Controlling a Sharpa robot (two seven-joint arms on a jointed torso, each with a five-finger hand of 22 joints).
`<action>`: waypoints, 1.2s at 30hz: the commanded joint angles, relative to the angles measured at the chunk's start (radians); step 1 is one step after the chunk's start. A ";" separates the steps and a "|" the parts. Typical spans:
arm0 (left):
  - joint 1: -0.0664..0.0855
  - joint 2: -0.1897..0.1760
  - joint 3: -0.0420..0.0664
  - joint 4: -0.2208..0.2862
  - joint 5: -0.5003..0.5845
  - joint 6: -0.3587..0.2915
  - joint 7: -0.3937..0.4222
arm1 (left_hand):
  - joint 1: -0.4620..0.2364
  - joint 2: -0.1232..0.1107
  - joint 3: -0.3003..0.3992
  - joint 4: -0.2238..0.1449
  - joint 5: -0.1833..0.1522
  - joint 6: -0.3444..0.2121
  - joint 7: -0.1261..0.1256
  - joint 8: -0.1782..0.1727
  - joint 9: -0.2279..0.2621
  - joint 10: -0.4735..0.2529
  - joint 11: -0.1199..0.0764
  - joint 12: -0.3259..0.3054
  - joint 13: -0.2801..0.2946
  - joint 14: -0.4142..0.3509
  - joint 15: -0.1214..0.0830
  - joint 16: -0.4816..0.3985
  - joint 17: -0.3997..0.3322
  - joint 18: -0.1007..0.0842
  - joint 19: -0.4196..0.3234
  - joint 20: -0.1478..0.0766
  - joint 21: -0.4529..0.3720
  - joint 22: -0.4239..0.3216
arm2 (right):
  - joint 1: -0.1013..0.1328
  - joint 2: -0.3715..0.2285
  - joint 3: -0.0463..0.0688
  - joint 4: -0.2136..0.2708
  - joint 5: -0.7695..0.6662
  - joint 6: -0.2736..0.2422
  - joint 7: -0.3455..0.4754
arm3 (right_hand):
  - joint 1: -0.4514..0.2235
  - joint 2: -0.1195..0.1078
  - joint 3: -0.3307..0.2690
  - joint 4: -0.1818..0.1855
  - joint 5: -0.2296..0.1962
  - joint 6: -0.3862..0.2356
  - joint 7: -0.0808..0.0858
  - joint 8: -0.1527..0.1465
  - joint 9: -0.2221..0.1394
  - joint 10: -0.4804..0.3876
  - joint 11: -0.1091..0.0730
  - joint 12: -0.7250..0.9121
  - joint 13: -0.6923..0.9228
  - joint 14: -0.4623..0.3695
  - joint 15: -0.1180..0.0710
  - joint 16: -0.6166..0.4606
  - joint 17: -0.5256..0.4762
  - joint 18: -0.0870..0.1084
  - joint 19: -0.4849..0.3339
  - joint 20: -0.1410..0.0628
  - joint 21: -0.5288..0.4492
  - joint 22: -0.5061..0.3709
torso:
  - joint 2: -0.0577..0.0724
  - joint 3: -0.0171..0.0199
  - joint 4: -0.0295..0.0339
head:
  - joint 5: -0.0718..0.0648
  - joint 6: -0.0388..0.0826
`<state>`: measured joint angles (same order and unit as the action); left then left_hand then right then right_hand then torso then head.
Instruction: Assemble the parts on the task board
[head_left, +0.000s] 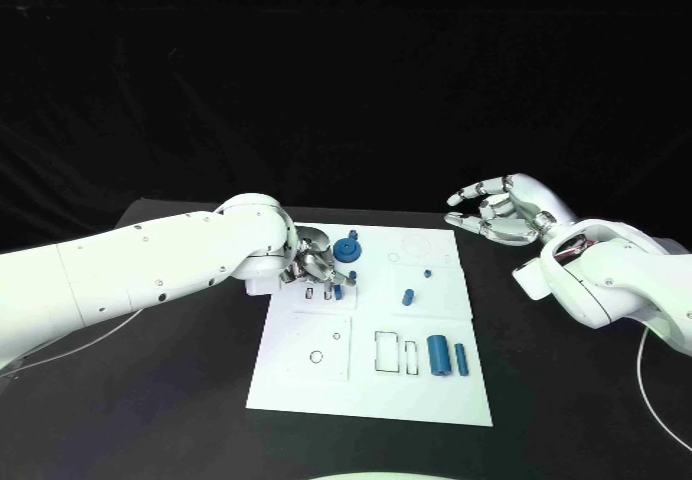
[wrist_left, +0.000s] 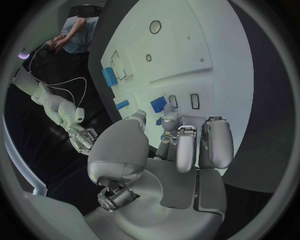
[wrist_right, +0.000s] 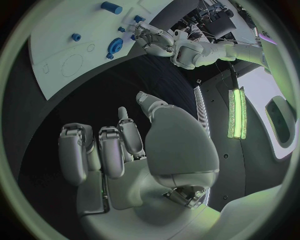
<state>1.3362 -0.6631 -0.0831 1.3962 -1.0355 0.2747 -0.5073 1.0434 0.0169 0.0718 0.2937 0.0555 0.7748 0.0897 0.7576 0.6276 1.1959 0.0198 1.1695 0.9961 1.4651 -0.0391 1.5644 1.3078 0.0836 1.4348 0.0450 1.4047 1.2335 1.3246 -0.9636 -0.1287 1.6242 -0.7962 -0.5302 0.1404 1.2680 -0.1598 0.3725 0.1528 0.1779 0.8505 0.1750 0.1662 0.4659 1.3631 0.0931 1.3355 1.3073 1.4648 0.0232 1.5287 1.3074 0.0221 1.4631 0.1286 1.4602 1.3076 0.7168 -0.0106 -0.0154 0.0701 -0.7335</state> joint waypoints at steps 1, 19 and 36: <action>0.001 0.005 -0.001 -0.003 -0.003 0.036 -0.005 | 0.017 0.009 -0.005 -0.002 -0.004 -0.008 -0.001 0.008 0.004 -0.007 -0.004 -0.005 -0.001 0.106 -0.009 0.006 0.263 -0.019 0.008 -0.001 0.007 0.002 | -0.001 0.002 0.000 -0.001 -0.003 0.016 -0.002 | 0.008 0.003 0.004 0.004 0.004 0.003 -0.002 0.006 -0.001 0.000 -0.006 -0.005 0.018 0.073 -0.009 -0.004 0.119 0.012 0.019 -0.007 -0.006 0.176 | 0.000 0.0003 0.0004 | 0.000 -0.003; 0.000 0.014 -0.002 -0.006 0.005 0.048 -0.004 | 0.132 0.041 0.040 -0.005 -0.004 -0.020 -0.001 0.010 0.015 -0.013 -0.004 -0.003 -0.006 0.106 -0.009 0.006 0.263 -0.020 0.006 0.000 0.013 0.012 | -0.003 0.007 0.000 -0.005 -0.003 0.013 0.001 | 0.009 0.004 0.007 0.004 0.012 0.002 -0.002 0.008 -0.002 0.000 -0.006 -0.005 0.017 0.072 -0.009 -0.005 0.118 0.012 0.018 -0.007 -0.008 0.175 | 0.000 0.0001 0.0014 | 0.000 -0.009; 0.000 0.014 -0.002 -0.005 0.044 0.030 -0.001 | 0.191 -0.087 0.562 -0.040 0.000 -0.028 -0.010 0.027 0.051 -0.015 -0.010 -0.002 -0.016 0.106 -0.016 0.006 0.263 -0.021 0.005 -0.005 0.017 0.023 | -0.007 0.009 -0.001 -0.009 -0.003 0.020 -0.001 | 0.014 0.002 0.015 0.002 0.050 0.000 -0.002 0.013 -0.005 0.001 -0.007 -0.006 0.016 0.072 -0.010 -0.006 0.116 0.013 0.017 -0.009 -0.011 0.174 | 0.001 0.0005 0.0008 | -0.001 -0.014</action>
<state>1.3357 -0.6504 -0.0857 1.3894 -1.0167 0.3035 -0.5115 1.2279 -0.0675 0.6163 0.2623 0.0495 0.7450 0.0890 0.7787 0.6724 1.1825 0.0111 1.1695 0.9800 1.4668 -0.0521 1.5644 1.3075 0.0681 1.4384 0.0413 1.4163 1.2553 1.3184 -0.9552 -0.1291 1.6157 -0.7962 -0.5269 0.1389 1.2732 -0.1544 0.3824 0.1543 0.2245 0.8504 0.1749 0.1739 0.4624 1.3631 0.0931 1.3337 1.3078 1.4685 0.0194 1.5287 1.3079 0.0221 1.4664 0.1254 1.4561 1.3080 0.7174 -0.0101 -0.0146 0.0699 -0.7467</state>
